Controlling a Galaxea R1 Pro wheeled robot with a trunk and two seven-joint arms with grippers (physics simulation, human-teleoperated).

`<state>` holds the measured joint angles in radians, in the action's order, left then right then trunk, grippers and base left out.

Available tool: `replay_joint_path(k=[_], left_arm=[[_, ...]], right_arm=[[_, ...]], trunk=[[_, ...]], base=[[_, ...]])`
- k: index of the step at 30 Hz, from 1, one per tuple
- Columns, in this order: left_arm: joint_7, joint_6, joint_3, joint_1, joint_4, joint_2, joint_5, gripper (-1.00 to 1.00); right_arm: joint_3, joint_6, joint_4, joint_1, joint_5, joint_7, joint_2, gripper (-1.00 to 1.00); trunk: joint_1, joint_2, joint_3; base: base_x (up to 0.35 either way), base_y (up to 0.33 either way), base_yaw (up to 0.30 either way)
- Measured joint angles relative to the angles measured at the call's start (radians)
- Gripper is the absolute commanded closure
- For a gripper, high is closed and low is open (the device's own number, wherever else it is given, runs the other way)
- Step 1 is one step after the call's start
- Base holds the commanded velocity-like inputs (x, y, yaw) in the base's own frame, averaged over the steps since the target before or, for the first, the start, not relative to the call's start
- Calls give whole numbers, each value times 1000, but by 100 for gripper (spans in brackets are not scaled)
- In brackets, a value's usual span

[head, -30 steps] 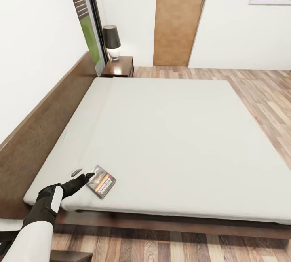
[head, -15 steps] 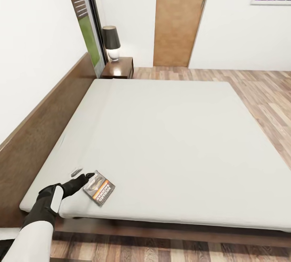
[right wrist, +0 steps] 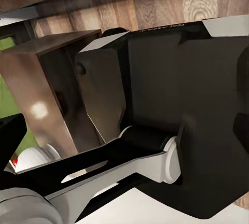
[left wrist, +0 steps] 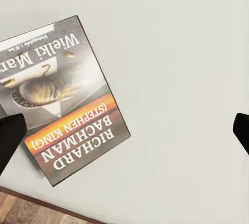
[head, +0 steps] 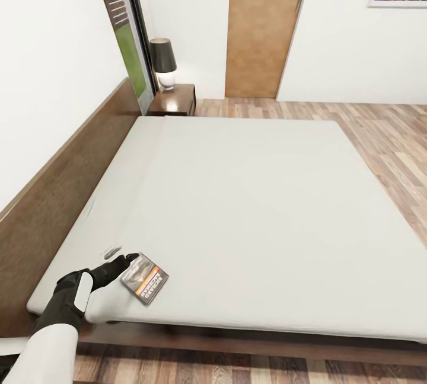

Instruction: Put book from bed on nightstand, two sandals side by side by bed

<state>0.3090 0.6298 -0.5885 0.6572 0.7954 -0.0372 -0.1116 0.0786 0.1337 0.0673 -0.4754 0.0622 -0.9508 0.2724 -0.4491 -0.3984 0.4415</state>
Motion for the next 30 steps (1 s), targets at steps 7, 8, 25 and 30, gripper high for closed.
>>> replay_joint_path(k=[7, 8, 25, 30], left_arm=[[0, -1, 0, 0, 0, 0, 0, -100], [0, -1, 0, 0, 0, 0, 0, -100], [-3, 1, -2, 0, 0, 0, 0, -100], [-3, 1, -2, 0, 0, 0, 0, -100]], right_arm=[[0, 0, 0, 1, 0, 0, 0, -100], [0, 0, 0, 0, 0, 0, 0, -100], [0, 0, 0, 0, 0, 0, 0, -100], [0, 0, 0, 0, 0, 0, 0, -100]], trunk=[[0, 0, 0], [0, 0, 0], [0, 0, 0], [-16, -28, 12]], base=[[144, 0, 0], [26, 0, 0], [3, 0, 0], [0, 0, 0]])
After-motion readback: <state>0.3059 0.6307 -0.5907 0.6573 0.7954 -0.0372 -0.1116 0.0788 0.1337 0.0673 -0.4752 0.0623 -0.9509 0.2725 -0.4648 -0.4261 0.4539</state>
